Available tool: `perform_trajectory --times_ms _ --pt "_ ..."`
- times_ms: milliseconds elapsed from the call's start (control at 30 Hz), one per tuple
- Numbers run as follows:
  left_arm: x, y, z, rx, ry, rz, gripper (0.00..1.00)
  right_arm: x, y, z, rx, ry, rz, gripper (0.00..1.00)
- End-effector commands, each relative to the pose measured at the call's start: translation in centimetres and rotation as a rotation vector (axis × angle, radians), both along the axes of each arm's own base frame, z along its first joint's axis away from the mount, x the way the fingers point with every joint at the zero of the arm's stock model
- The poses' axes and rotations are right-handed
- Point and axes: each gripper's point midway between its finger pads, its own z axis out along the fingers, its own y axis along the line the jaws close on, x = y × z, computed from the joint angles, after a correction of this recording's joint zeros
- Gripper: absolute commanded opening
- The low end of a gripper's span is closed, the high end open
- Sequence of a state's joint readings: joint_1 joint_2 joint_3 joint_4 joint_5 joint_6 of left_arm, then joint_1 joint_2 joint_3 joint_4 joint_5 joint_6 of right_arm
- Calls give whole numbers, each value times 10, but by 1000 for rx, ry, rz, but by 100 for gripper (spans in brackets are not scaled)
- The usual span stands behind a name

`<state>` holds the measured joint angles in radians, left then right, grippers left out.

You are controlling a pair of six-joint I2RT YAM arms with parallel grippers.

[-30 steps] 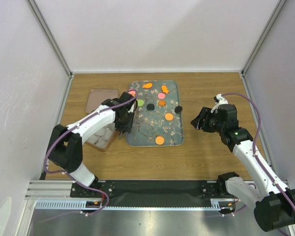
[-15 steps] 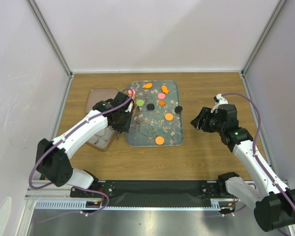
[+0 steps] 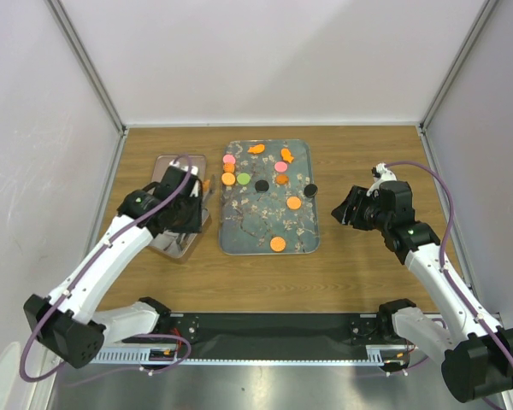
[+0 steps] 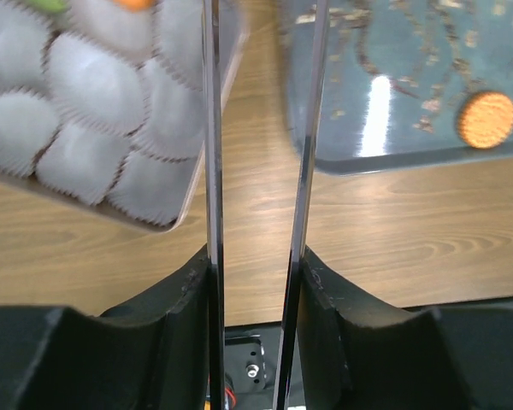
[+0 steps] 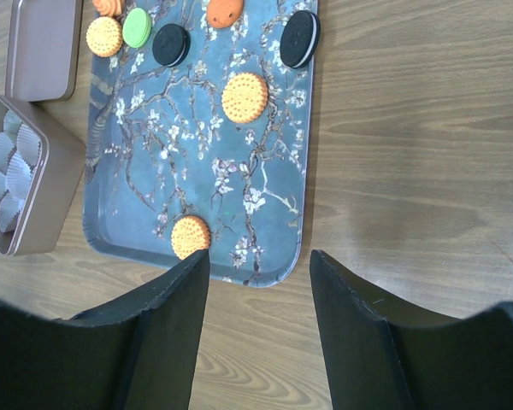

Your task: Pack the cookies

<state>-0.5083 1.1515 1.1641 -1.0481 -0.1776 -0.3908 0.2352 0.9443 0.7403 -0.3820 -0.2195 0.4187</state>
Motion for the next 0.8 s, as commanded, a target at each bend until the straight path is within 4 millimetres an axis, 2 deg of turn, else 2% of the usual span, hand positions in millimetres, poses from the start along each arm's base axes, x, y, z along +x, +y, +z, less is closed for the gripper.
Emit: perform_trajectory --times_ms 0,167,500,767 --pt "-8 22 -3 -17 3 76 43 4 5 8 25 -32 12 56" --pt "-15 32 -17 -25 41 103 43 3 6 9 29 -34 17 56" --pt "-11 31 -30 -63 73 127 44 2 6 9 26 -34 16 56" --pt "-19 29 -46 -85 112 134 45 3 6 9 26 -37 16 56"
